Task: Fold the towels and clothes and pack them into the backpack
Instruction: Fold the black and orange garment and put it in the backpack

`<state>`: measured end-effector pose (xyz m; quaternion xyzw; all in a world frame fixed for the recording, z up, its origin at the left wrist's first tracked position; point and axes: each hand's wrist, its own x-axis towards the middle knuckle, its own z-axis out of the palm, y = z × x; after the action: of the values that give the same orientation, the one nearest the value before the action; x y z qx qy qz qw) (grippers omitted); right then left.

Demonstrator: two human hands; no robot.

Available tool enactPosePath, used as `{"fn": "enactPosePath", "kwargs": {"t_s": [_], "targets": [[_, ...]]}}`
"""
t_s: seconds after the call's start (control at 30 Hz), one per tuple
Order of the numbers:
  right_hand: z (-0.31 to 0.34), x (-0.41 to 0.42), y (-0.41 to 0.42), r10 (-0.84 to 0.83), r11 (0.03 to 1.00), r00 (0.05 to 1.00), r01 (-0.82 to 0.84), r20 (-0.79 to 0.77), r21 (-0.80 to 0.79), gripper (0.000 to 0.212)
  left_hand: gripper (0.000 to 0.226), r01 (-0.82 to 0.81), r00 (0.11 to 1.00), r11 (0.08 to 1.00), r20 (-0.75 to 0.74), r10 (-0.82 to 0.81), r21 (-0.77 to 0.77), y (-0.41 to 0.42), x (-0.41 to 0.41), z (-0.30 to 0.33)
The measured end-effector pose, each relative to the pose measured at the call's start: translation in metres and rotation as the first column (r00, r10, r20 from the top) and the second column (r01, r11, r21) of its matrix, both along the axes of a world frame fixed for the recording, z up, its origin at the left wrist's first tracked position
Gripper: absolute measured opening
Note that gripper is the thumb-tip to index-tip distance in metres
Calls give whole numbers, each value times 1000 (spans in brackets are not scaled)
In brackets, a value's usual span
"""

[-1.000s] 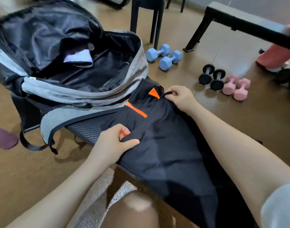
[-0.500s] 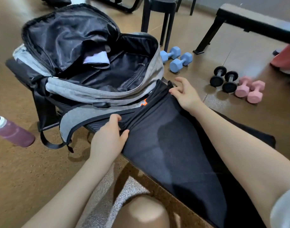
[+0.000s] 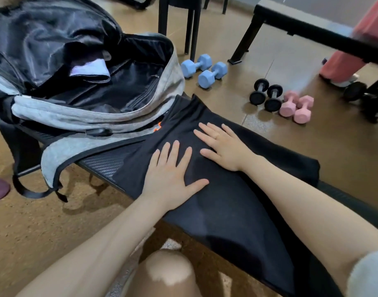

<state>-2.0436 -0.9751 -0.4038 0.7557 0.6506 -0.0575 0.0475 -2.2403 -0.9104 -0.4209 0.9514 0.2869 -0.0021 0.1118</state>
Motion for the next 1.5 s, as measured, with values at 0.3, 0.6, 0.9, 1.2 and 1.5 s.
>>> {"fn": "enactPosePath", "kwargs": {"t_s": [0.3,0.6,0.9,1.2,1.5], "targets": [[23,34,-79,-269,949,954,286,-135,130,46,97,-23,1000,999,10,23,45,-12,5,16],[28,55,-196,-579,630,657,736,-482,248,26,37,486,798,869,360,-484,92,-143,25,44],[13,55,-192,-645,494,467,859,-605,136,45,51,213,974,974,55,-218,81,-237,16,38],[20,39,-241,-532,461,422,872,-734,167,24,25,67,939,998,338,-68,15,-261,2,29],[46,36,-331,-53,152,-126,979,-991,-133,21,13,408,779,905,562,-277,-120,-310,-17,58]]}}
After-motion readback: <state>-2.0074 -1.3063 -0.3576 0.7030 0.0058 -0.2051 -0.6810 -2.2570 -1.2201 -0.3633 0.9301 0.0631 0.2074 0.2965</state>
